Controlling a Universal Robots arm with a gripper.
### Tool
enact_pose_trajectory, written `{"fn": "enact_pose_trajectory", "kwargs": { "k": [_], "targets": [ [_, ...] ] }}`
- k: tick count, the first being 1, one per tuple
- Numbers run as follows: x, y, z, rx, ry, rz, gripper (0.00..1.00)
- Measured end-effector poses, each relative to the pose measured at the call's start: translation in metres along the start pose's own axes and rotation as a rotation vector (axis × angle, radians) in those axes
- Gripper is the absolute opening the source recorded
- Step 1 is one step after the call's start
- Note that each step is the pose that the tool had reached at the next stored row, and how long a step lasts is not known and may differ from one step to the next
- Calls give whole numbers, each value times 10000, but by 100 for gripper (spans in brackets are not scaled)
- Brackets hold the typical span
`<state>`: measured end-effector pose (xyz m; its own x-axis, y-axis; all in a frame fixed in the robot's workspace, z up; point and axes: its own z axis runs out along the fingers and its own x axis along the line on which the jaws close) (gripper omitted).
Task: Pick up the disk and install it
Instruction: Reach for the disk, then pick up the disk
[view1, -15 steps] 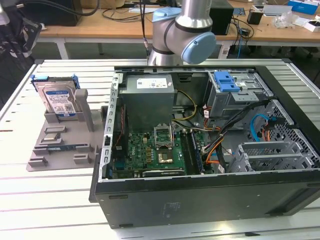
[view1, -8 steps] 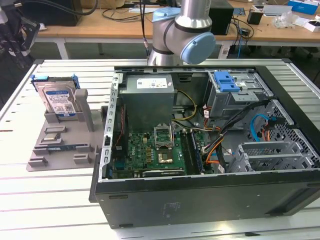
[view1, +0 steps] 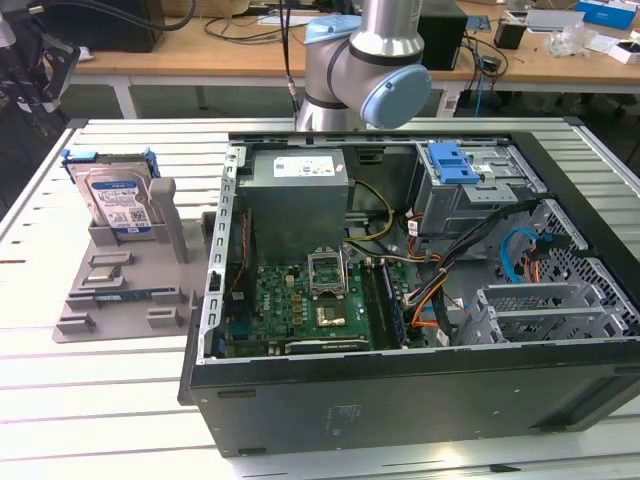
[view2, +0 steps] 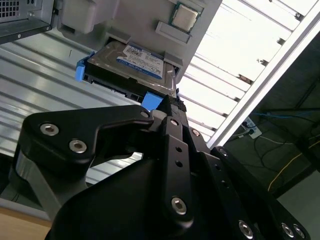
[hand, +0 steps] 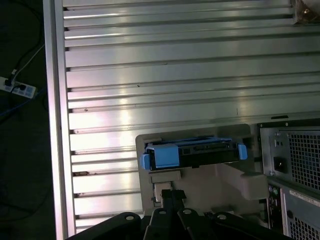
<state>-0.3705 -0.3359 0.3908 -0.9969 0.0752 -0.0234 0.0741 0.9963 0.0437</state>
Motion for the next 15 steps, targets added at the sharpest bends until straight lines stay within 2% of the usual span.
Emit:
{"fn": "enact_pose_trajectory", "kwargs": {
  "k": [4, 8, 12, 14, 15],
  "targets": [
    [1, 0, 0, -1, 2, -34, 11],
    [1, 0, 0, -20, 38, -852, 11],
    [1, 0, 0, -53, 99, -2267, 11],
    [1, 0, 0, -78, 145, -3319, 11],
    [1, 0, 0, -82, 154, -3518, 11]
  ]
}}
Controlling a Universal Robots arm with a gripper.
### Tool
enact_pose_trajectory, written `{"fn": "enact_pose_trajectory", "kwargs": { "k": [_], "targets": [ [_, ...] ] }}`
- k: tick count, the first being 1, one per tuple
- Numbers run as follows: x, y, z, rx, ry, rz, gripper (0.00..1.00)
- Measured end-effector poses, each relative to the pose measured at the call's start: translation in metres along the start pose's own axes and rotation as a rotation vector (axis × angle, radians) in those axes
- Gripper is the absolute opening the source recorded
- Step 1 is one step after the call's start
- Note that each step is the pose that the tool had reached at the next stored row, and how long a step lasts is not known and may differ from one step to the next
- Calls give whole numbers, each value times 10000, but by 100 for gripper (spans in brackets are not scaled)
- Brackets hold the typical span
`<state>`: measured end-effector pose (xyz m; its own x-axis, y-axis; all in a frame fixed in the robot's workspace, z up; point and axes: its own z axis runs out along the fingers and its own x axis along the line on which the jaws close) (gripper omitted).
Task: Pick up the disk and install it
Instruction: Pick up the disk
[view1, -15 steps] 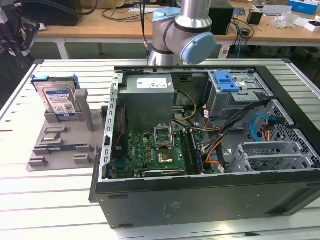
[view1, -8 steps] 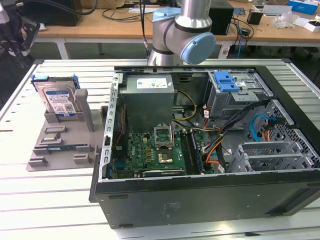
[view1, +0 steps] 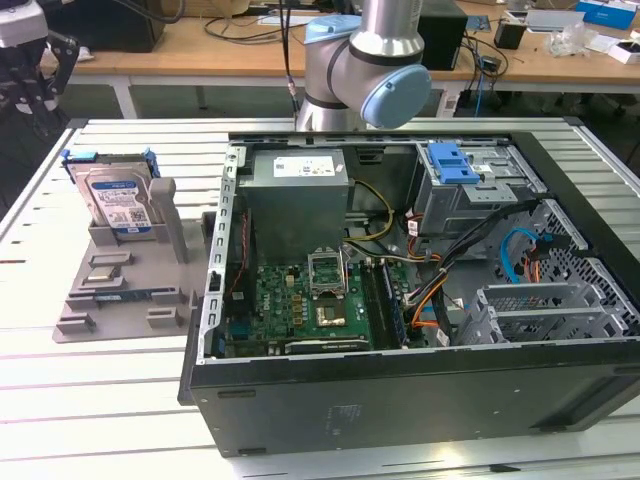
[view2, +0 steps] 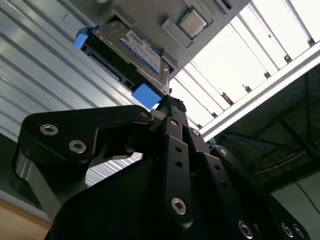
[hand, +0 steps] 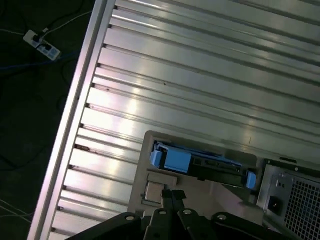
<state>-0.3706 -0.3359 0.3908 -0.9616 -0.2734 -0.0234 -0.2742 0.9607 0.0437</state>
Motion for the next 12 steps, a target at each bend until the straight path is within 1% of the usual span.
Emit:
{"fn": "enact_pose_trajectory", "kwargs": {
  "k": [1, 2, 3, 5, 11, 12],
  "targets": [
    [0, 0, 0, -4, 7, -168, 11],
    [0, 0, 0, -13, 25, -573, 11],
    [0, 0, 0, -19, 36, -842, 11],
    [0, 0, 0, -28, 53, -1205, 11],
    [0, 0, 0, -46, 87, -1983, 11],
    [0, 0, 0, -50, 95, -2173, 11]
  ]
}}
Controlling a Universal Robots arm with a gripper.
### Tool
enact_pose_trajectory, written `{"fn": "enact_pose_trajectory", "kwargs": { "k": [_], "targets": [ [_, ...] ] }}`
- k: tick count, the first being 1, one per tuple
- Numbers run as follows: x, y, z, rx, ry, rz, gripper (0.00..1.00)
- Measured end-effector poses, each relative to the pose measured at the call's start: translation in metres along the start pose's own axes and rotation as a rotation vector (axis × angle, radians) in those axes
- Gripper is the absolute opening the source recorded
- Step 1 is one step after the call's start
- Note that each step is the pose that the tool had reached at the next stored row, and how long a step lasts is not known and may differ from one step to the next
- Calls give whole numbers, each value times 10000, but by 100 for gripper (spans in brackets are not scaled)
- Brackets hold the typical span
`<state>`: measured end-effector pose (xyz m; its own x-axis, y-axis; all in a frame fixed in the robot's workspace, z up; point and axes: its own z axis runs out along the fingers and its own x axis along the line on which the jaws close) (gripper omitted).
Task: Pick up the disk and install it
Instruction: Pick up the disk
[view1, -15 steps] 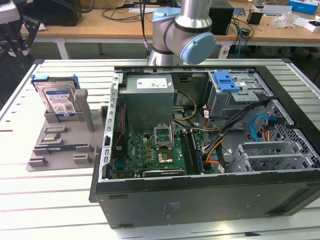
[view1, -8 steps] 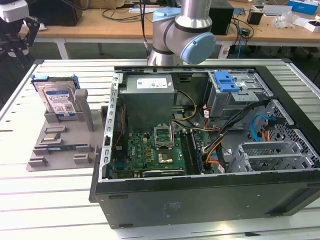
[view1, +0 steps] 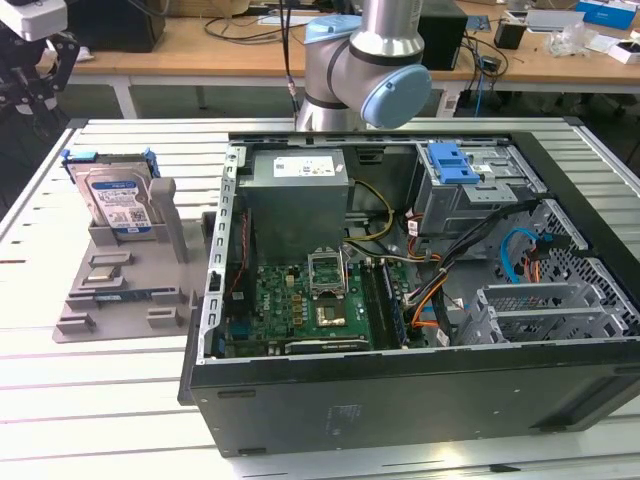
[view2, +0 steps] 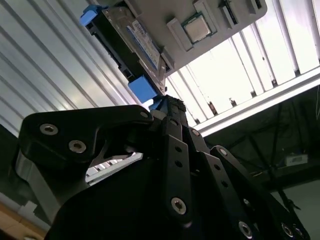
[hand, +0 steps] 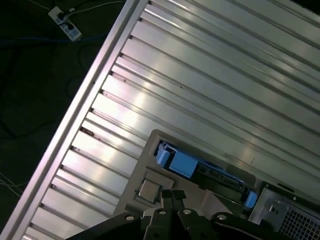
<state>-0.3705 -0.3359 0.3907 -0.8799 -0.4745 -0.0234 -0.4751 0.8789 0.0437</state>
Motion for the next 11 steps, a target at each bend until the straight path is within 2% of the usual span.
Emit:
{"fn": "enact_pose_trajectory", "kwargs": {
  "k": [8, 11],
  "targets": [
    [0, 0, 0, -22, 42, -945, 11],
    [0, 0, 0, -35, 64, -1479, 11]
  ]
}}
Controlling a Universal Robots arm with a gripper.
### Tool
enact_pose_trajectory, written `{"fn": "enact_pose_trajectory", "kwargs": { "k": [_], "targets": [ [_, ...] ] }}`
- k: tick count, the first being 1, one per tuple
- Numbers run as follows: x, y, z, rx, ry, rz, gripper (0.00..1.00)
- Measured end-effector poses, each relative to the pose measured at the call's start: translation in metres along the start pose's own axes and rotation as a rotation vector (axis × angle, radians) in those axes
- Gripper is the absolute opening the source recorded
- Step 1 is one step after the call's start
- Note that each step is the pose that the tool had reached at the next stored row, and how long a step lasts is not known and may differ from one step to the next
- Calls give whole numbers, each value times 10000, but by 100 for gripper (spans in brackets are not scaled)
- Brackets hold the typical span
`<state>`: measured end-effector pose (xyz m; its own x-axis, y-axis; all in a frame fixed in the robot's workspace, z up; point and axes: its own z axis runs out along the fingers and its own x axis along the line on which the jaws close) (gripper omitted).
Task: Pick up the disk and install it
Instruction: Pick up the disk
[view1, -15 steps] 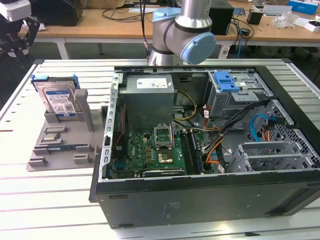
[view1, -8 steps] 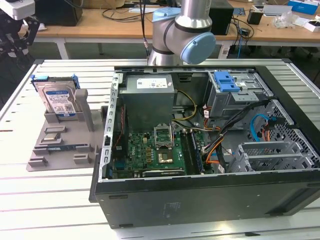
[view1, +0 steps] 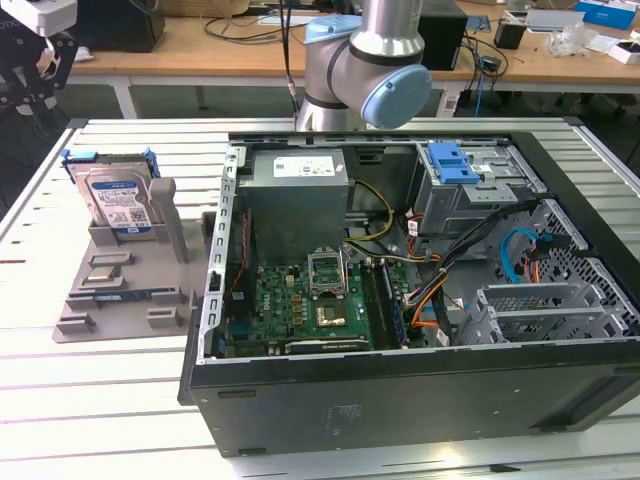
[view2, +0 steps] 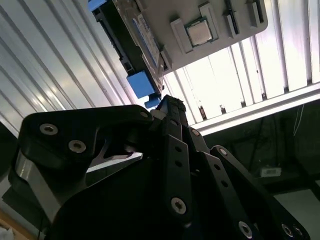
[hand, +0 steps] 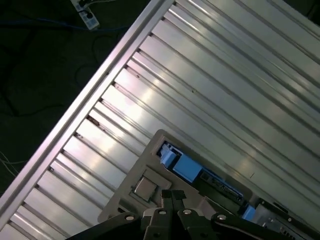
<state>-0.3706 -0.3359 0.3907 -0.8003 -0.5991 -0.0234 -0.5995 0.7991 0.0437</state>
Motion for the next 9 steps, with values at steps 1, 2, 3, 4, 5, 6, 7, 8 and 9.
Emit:
{"fn": "enact_pose_trajectory", "kwargs": {
  "k": [1, 2, 3, 4, 5, 6, 7, 8, 9],
  "targets": [
    [0, 0, 0, -5, 8, -180, 11],
    [0, 0, 0, -9, 17, -371, 11],
    [0, 0, 0, -11, 22, -486, 11],
    [0, 0, 0, -14, 26, -589, 11],
    [0, 0, 0, -17, 30, -690, 11],
    [0, 0, 0, -18, 34, -776, 11],
    [0, 0, 0, -21, 38, -873, 11],
    [0, 0, 0, -23, 43, -970, 11],
    [0, 0, 0, -26, 47, -1078, 11]
  ]
}}
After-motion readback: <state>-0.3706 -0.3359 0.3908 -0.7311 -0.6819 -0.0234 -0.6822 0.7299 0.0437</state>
